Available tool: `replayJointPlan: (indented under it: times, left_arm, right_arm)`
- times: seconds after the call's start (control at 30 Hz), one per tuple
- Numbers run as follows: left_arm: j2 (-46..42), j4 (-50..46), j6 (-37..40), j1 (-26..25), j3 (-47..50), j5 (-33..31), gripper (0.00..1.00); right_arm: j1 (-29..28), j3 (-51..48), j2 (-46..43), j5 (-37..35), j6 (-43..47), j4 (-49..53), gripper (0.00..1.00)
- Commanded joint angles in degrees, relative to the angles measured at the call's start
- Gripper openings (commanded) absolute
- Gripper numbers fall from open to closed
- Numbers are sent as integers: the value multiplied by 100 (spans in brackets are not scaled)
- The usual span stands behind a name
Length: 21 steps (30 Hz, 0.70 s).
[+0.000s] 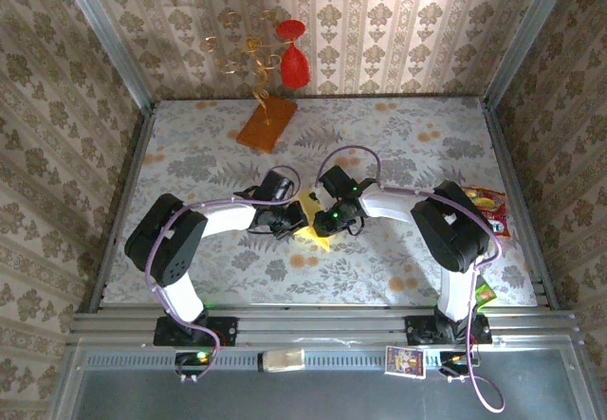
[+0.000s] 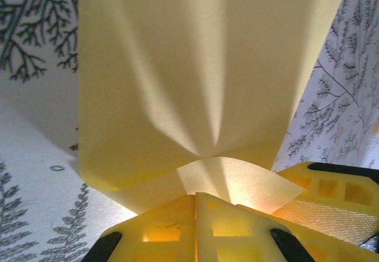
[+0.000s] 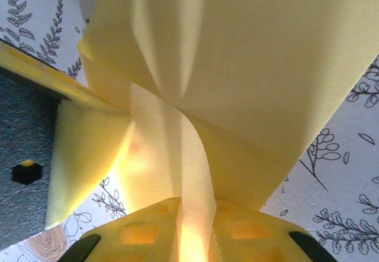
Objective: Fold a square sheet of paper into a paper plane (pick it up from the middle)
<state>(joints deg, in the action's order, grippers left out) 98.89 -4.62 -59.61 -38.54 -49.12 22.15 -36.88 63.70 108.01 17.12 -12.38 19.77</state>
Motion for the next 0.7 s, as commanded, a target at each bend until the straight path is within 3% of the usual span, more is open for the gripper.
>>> replayJointPlan:
  times: [0.0,0.67]
  left_arm:
    - [128,-214,33,14,78,-114,8]
    - [323,99,104,216,113,-96,7]
  right_arm:
    - [23,-59,352,-192,-71,357,21]
    - [212,29,1,237,-400,225,25]
